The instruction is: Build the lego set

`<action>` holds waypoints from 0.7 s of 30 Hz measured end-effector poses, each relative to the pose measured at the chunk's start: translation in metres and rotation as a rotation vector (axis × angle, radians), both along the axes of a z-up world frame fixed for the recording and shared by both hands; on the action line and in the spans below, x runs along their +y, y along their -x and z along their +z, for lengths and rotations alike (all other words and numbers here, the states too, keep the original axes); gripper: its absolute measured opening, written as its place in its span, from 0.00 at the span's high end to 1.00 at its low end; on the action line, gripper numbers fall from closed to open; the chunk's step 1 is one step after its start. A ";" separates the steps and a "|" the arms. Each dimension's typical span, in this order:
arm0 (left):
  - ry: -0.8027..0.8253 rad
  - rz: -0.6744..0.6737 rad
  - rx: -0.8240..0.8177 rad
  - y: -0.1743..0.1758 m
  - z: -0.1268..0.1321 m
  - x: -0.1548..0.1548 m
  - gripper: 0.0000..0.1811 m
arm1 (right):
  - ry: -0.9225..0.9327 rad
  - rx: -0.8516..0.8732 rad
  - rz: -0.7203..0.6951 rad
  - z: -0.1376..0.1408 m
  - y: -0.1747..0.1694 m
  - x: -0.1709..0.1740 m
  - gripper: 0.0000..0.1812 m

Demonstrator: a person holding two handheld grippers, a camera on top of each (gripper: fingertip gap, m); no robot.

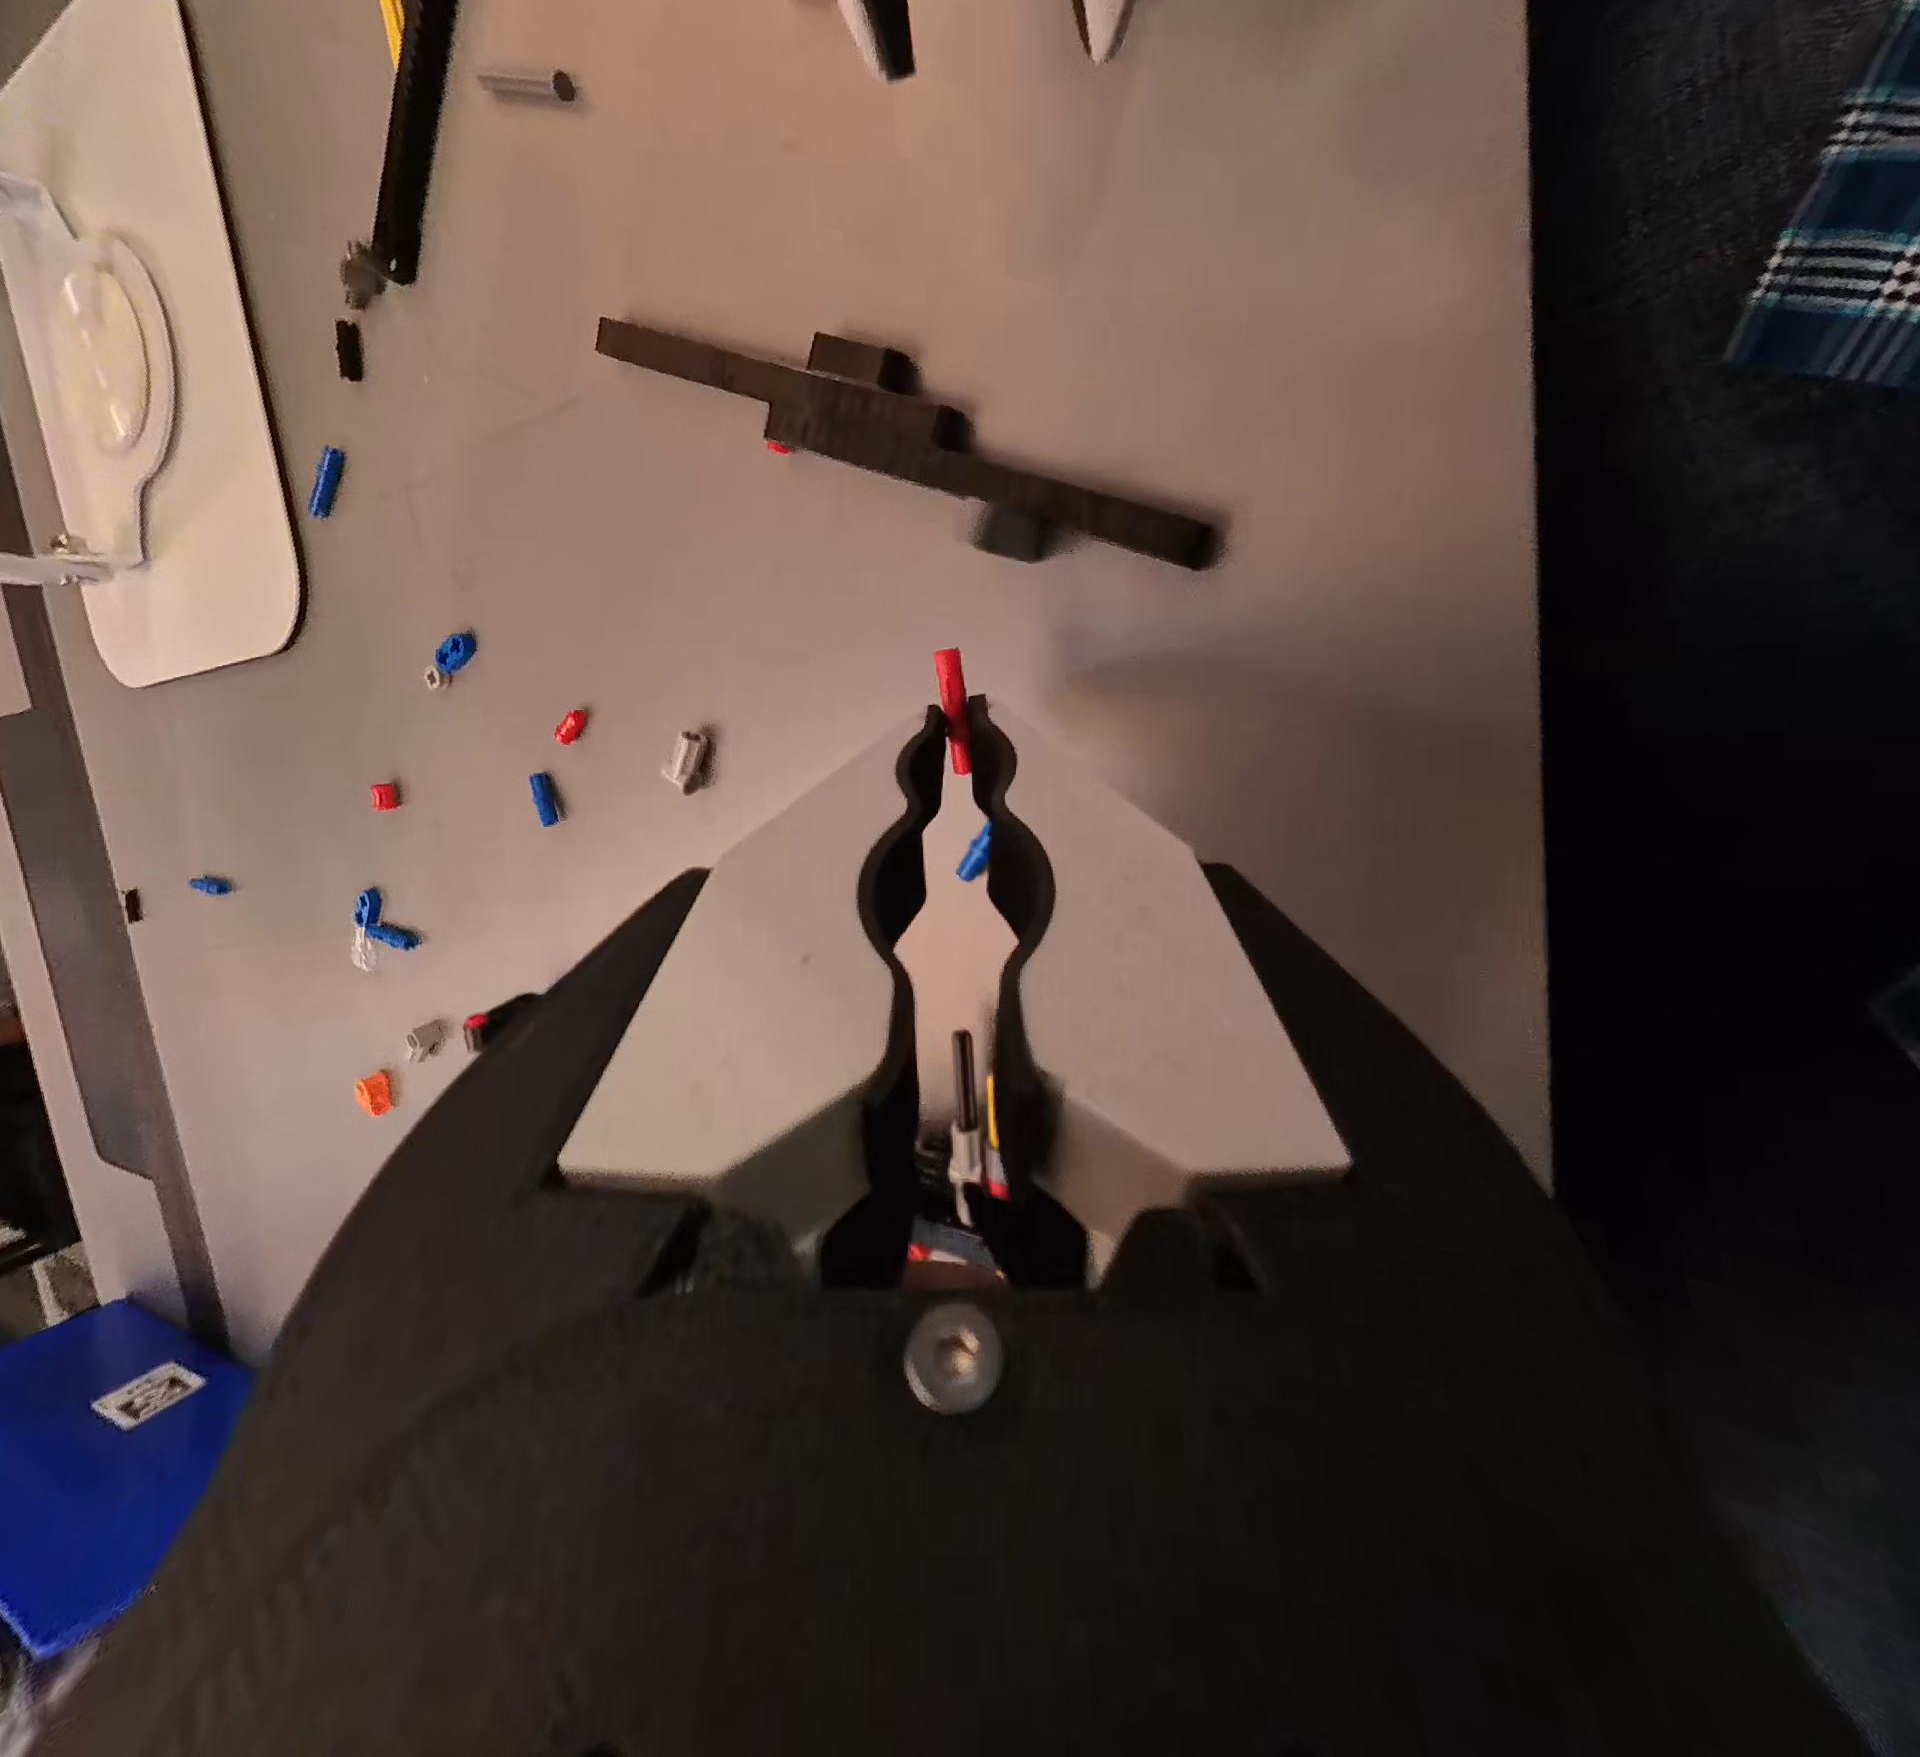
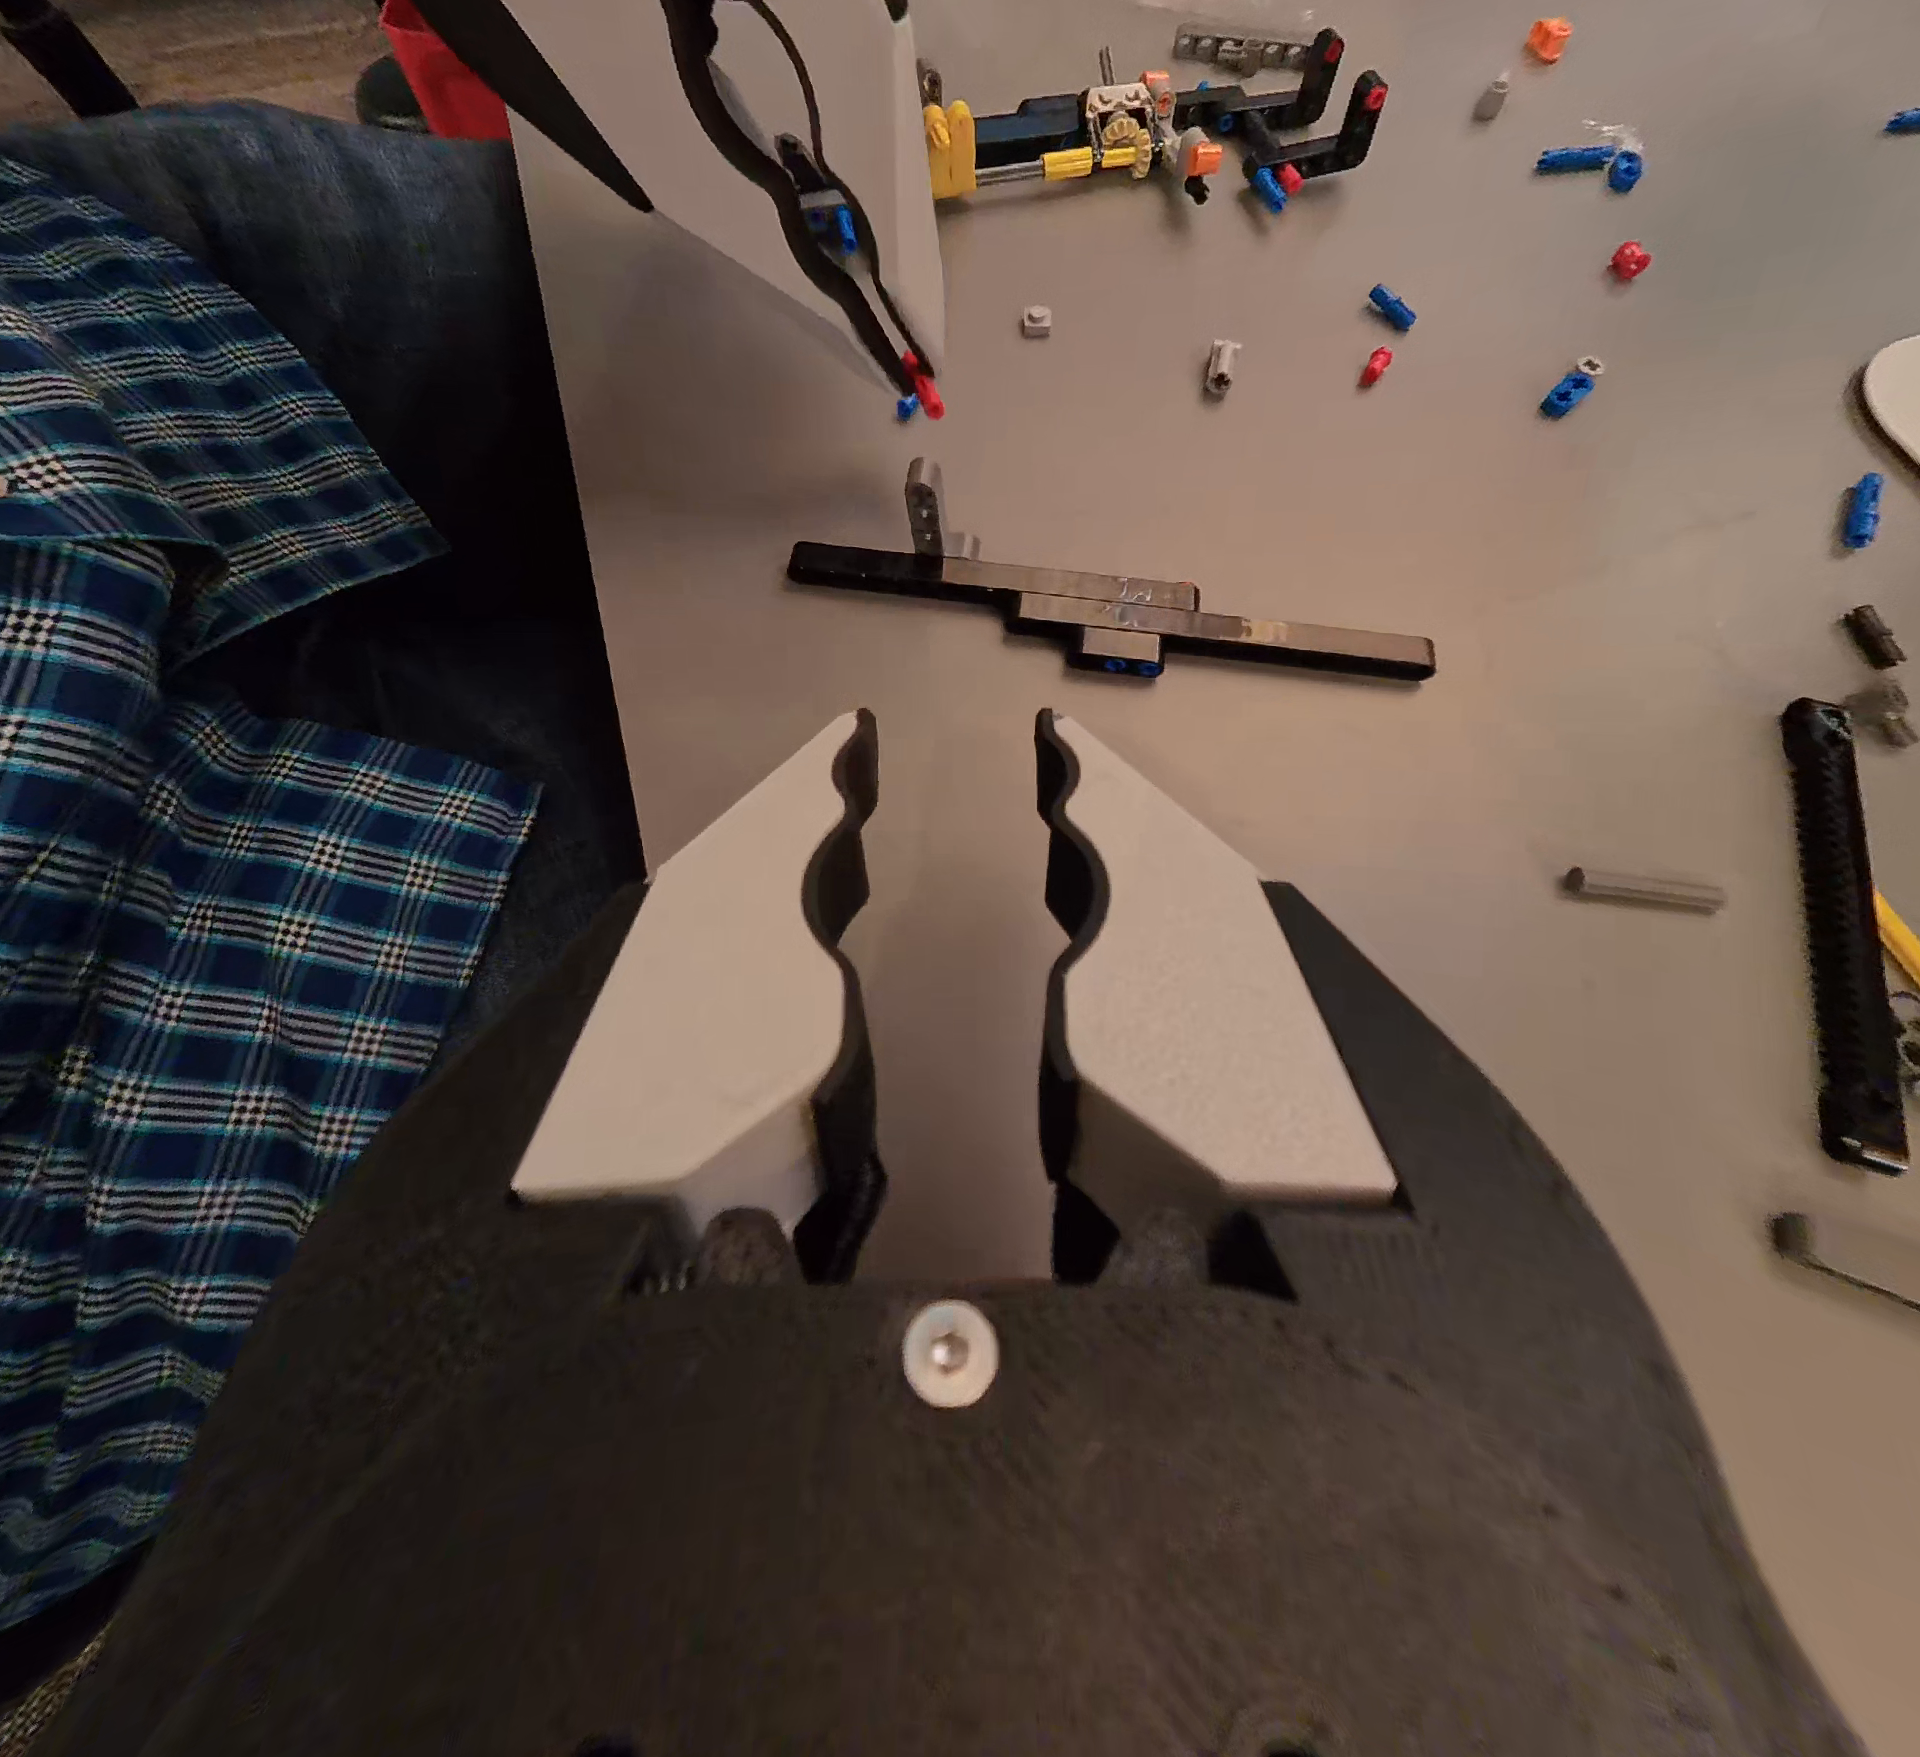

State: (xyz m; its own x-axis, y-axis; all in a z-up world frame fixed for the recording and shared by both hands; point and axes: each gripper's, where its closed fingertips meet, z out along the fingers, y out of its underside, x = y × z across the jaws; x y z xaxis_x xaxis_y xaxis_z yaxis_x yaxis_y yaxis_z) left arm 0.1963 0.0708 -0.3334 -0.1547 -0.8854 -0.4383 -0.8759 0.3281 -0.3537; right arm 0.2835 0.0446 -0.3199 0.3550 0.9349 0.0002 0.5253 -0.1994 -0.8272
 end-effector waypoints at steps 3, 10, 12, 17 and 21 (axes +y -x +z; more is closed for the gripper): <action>-0.004 -0.031 0.031 -0.003 -0.003 0.003 0.99 | 0.011 -0.011 0.000 -0.005 0.003 0.002 0.83; -0.009 -0.090 0.058 -0.010 -0.004 0.007 0.99 | 0.020 -0.016 0.021 -0.009 0.012 0.003 0.82; -0.008 -0.100 0.060 -0.011 -0.005 0.006 0.99 | 0.020 -0.017 0.023 -0.009 0.013 0.003 0.81; -0.003 -0.115 0.074 -0.010 -0.009 0.005 0.99 | 0.023 -0.016 0.024 -0.009 0.012 0.004 0.81; 0.002 -0.129 0.084 -0.010 -0.011 0.005 0.99 | 0.027 -0.021 0.024 -0.011 0.011 0.005 0.81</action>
